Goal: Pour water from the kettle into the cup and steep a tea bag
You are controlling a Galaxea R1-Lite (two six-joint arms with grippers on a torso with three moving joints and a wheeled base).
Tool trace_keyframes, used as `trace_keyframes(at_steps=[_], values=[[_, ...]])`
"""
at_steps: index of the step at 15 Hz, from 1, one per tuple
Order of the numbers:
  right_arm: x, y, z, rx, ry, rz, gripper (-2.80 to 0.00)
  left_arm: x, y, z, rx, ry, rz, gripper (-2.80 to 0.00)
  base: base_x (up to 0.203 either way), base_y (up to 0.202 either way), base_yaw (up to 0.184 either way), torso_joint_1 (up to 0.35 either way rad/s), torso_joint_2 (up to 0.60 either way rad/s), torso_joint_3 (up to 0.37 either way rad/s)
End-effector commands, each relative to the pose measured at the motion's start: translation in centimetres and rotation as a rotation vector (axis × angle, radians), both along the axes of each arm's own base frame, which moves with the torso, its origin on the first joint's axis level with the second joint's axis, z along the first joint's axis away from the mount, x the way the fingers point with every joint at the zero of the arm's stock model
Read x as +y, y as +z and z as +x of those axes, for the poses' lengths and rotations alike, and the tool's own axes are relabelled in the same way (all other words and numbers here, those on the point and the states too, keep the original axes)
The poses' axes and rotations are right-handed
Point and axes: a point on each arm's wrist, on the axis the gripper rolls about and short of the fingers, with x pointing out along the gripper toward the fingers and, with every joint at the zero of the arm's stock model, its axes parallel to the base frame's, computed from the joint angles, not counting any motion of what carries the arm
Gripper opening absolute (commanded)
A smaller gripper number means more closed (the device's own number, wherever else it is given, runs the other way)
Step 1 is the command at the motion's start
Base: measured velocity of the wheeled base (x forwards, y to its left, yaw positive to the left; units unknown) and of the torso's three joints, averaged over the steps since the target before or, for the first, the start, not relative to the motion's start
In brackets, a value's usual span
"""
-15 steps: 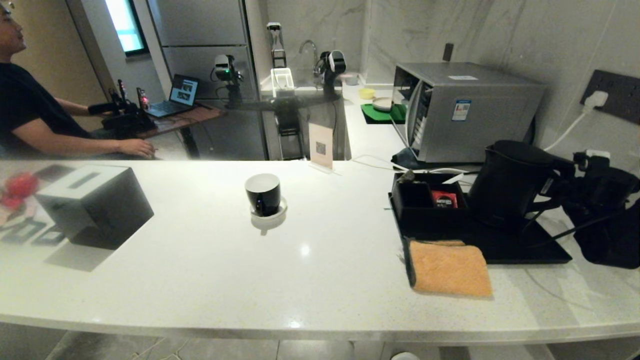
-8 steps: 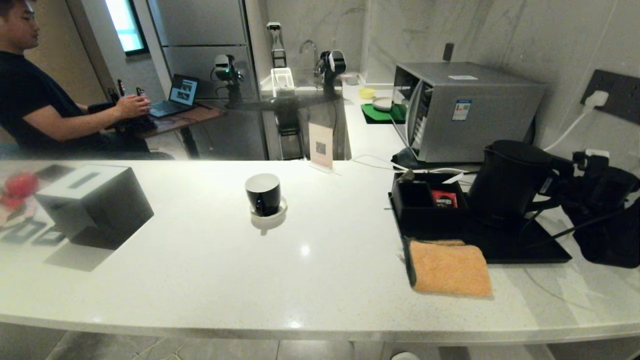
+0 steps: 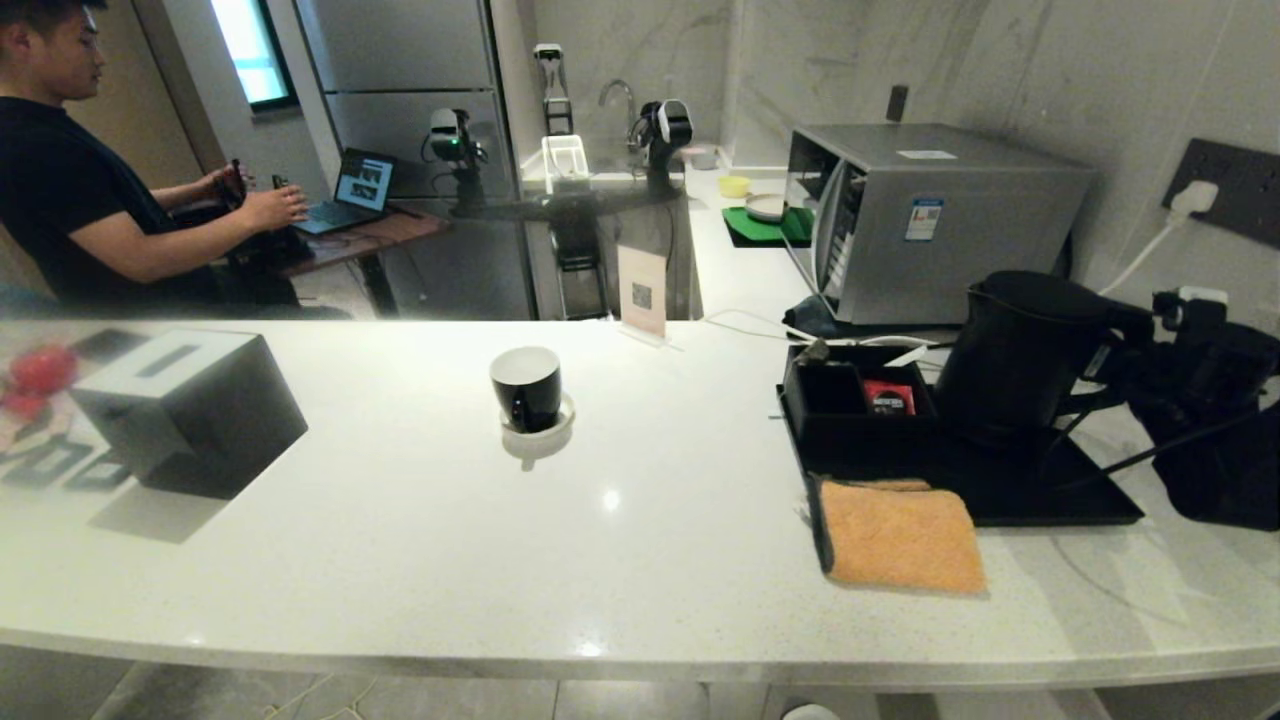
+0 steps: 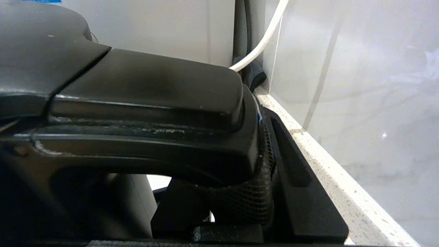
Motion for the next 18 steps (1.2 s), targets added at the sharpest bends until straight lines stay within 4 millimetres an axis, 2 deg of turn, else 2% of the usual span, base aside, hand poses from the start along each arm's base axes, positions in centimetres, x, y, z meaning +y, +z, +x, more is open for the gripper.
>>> trace_keyframes(at_steps=[1, 9, 18], values=[[0.3, 1.1, -0.7, -0.02, 0.0, -0.008, -2.8, 0.0, 0.0, 0.0, 0.0, 0.0, -0.001, -2.8, 0.0, 0.0, 0.0, 0.0, 0.0, 0.0], [1.1, 2.5, -3.6, -0.002, -0.004, -0.002, -2.8, 0.0, 0.0, 0.0, -0.001, 0.0, -0.001, -2.8, 0.0, 0.0, 0.0, 0.0, 0.0, 0.0], [2.3, 4.1, -7.8, 0.022, -0.007, 0.007, -2.8, 0.0, 0.0, 0.0, -0.001, 0.0, -0.001, -2.8, 0.0, 0.0, 0.0, 0.0, 0.0, 0.0]])
